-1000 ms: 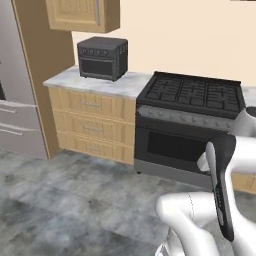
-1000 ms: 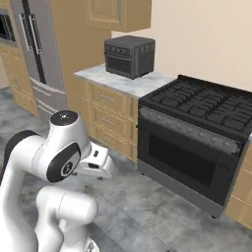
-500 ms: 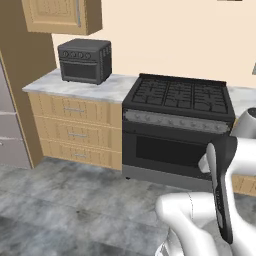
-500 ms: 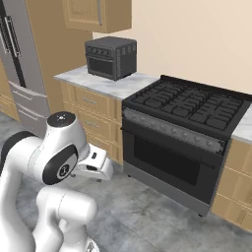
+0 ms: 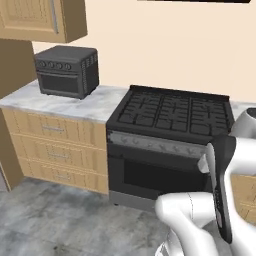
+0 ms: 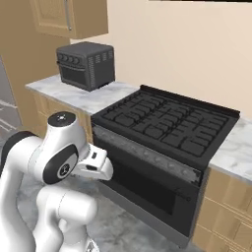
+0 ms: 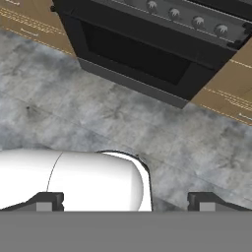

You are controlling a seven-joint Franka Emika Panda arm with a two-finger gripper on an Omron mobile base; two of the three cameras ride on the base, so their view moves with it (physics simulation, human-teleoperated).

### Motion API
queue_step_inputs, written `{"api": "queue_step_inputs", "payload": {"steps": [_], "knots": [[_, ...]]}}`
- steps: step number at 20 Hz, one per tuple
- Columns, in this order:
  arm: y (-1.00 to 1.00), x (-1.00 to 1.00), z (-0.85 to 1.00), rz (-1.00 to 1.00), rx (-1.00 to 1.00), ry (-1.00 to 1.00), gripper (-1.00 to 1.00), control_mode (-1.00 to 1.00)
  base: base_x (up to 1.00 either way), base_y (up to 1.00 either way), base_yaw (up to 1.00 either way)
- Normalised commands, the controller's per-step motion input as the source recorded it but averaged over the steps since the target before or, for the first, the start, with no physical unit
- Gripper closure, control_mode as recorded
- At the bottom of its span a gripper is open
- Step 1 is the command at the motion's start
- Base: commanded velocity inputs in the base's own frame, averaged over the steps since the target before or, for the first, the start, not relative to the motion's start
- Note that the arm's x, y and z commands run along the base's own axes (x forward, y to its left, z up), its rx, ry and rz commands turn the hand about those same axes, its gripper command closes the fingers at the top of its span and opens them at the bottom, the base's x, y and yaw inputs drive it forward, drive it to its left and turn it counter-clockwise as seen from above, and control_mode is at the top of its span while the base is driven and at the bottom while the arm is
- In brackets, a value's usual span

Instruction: Pick the cup and bowl from the counter and place them on the counter next to the sink.

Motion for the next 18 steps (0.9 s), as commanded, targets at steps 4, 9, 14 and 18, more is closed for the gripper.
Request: {"api": "queue_step_inputs", "payload": {"steps": [4, 9, 14, 18], "knots": [[0.0, 0.0, 0.0, 0.0, 0.0, 0.0, -1.0, 1.0, 0.21, -0.9, 0.0], [0.0, 0.0, 0.0, 0.0, 0.0, 0.0, -1.0, 1.0, 0.0, -0.63, -0.05], [0.0, 0.0, 0.0, 0.0, 0.0, 0.0, -1.0, 1.0, 0.0, -0.25, -0.25], [0.0, 0.0, 0.0, 0.0, 0.0, 0.0, -1.0, 1.0, 0.0, -0.09, -0.4]]}}
